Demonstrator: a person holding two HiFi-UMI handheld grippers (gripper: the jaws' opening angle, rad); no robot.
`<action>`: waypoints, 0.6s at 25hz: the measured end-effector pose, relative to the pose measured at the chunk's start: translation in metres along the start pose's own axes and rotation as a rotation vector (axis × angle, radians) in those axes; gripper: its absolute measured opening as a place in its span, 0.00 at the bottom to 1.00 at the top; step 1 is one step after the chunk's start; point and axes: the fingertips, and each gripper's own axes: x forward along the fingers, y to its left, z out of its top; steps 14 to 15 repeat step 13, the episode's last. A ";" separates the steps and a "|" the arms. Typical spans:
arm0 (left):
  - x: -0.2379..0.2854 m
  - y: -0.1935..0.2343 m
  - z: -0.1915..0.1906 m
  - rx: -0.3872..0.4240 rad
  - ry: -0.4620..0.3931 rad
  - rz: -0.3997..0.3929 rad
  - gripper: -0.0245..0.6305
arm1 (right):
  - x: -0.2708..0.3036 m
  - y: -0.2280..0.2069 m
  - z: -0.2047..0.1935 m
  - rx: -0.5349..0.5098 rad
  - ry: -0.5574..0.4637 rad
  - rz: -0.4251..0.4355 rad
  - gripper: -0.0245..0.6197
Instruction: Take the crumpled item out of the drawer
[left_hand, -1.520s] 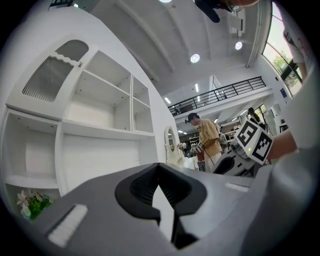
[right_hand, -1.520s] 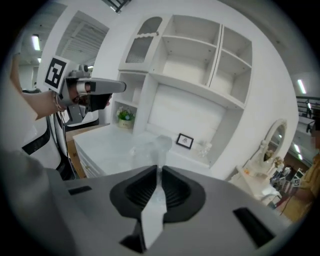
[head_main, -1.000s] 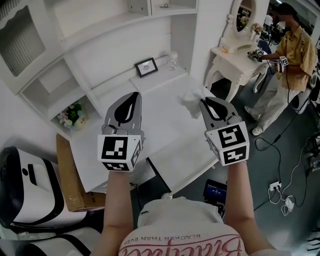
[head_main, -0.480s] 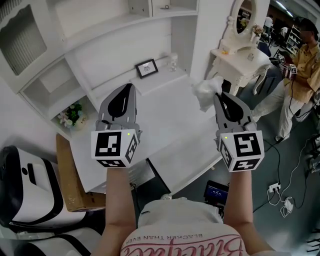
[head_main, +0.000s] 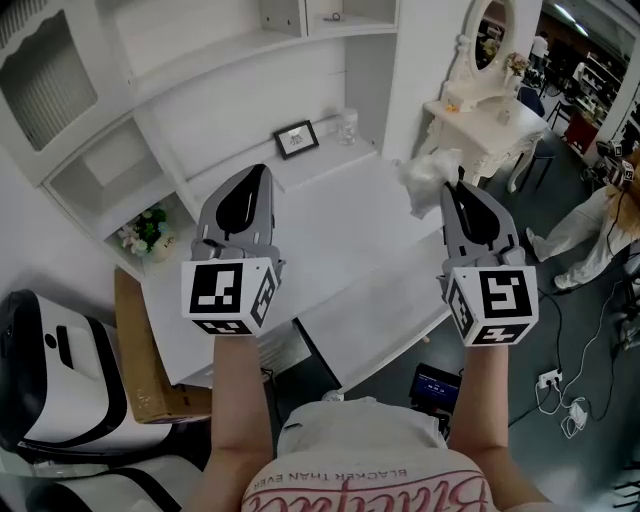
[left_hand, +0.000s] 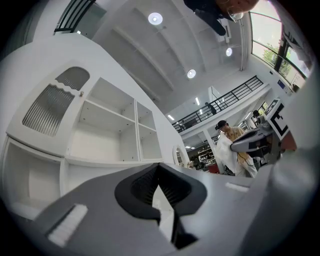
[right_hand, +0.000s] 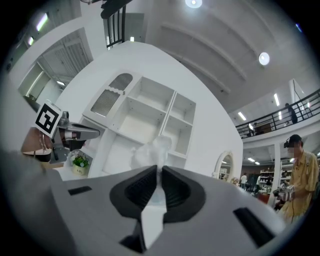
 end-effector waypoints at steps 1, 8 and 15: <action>0.000 0.000 0.000 0.000 0.002 0.001 0.05 | 0.000 -0.001 0.001 0.000 -0.004 -0.004 0.09; -0.001 -0.004 -0.001 0.003 0.007 0.000 0.05 | -0.006 -0.013 0.004 -0.001 -0.021 -0.028 0.09; 0.001 -0.002 0.000 0.006 0.006 -0.002 0.05 | -0.005 -0.016 0.005 0.001 -0.026 -0.036 0.10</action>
